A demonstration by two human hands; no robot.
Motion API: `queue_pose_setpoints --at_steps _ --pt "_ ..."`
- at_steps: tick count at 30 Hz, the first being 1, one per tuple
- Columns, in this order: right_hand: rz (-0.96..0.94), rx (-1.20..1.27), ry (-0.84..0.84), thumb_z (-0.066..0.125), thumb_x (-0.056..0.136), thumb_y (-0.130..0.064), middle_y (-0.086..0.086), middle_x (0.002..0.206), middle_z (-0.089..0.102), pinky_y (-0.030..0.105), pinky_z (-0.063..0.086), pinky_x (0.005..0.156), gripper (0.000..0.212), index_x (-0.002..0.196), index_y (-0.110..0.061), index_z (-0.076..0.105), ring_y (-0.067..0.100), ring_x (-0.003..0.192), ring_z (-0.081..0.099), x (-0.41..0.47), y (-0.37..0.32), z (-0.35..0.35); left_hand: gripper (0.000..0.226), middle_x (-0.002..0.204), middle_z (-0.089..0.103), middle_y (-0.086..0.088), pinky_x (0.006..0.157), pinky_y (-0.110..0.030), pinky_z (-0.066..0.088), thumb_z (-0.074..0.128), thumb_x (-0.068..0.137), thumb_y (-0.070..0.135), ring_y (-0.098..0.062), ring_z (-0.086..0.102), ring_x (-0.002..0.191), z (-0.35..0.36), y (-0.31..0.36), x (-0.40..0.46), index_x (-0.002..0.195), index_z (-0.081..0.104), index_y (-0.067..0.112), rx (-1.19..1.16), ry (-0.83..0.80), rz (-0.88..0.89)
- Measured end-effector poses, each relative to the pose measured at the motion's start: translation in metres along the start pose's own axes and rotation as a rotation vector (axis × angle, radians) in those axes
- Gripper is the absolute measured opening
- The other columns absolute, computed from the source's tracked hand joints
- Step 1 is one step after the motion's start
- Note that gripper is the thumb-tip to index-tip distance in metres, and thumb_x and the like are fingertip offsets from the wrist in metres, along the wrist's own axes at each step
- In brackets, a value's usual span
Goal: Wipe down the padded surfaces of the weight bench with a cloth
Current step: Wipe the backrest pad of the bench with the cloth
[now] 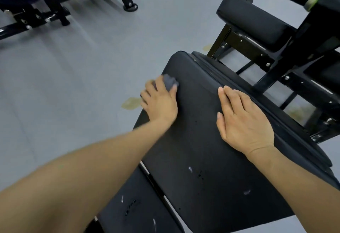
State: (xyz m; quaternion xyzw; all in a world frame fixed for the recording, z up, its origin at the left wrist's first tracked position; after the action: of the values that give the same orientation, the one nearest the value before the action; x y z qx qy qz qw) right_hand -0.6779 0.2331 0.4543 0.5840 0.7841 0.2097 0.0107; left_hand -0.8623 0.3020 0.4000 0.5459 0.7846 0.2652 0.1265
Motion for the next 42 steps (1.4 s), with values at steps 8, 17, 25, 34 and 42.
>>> queue_pose_setpoints --at_steps 8,17,25,34,42 --pt "0.009 0.020 -0.033 0.029 0.096 -0.031 0.020 0.138 0.044 0.039 0.034 0.106 0.058 0.142 0.003 0.027 0.033 0.118 0.046 -0.001 0.001 0.003 0.050 0.134 0.035 -0.016 0.097 -0.043 0.032 0.049 0.093 0.037 -0.038 0.038 0.113 -0.002 -0.014 -0.004 0.137 0.037 0.018 -0.113 -0.081 0.170" --pt "0.001 0.012 0.021 0.034 0.094 -0.029 0.022 0.135 0.048 0.039 0.027 0.104 0.057 0.139 0.005 0.035 0.032 0.116 0.041 0.001 0.000 -0.003 0.048 0.137 0.030 -0.011 0.097 -0.044 0.029 0.040 0.095 0.045 -0.033 0.032 0.117 -0.002 0.003 0.001 0.135 0.035 0.018 0.040 -0.088 0.046" --pt "0.008 0.020 0.005 0.032 0.095 -0.031 0.020 0.135 0.047 0.037 0.033 0.103 0.057 0.140 0.004 0.034 0.032 0.117 0.045 0.001 0.001 0.000 0.047 0.104 0.052 -0.019 0.061 -0.038 0.043 0.035 0.090 0.046 -0.036 0.049 0.083 -0.003 -0.020 -0.017 0.118 0.048 0.011 0.167 0.023 0.283" --pt "0.006 0.001 -0.004 0.028 0.096 -0.031 0.021 0.138 0.043 0.039 0.034 0.105 0.059 0.142 0.004 0.029 0.034 0.119 0.044 -0.001 0.001 0.000 0.042 0.118 0.041 -0.018 0.077 -0.038 0.038 0.045 0.095 0.039 -0.035 0.042 0.099 -0.004 -0.033 -0.039 0.130 0.042 0.014 0.106 -0.138 0.124" --pt "0.010 0.005 -0.013 0.029 0.096 -0.032 0.020 0.139 0.042 0.041 0.039 0.102 0.059 0.143 0.004 0.027 0.034 0.118 0.042 -0.001 0.001 0.002 0.033 0.106 0.045 -0.020 0.061 -0.040 0.046 0.053 0.093 0.032 -0.033 0.044 0.086 -0.003 -0.037 -0.036 0.121 0.049 0.016 0.074 -0.031 0.194"
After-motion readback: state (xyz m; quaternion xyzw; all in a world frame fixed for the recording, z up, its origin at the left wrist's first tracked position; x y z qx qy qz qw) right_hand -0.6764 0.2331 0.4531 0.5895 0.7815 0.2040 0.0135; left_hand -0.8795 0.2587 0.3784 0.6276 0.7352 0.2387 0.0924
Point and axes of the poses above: each hand's wrist, its own x-axis towards the middle knuckle, its own z-axis out of the palm, y = z × x, the point moved 9 cm from there along x, towards the middle knuckle
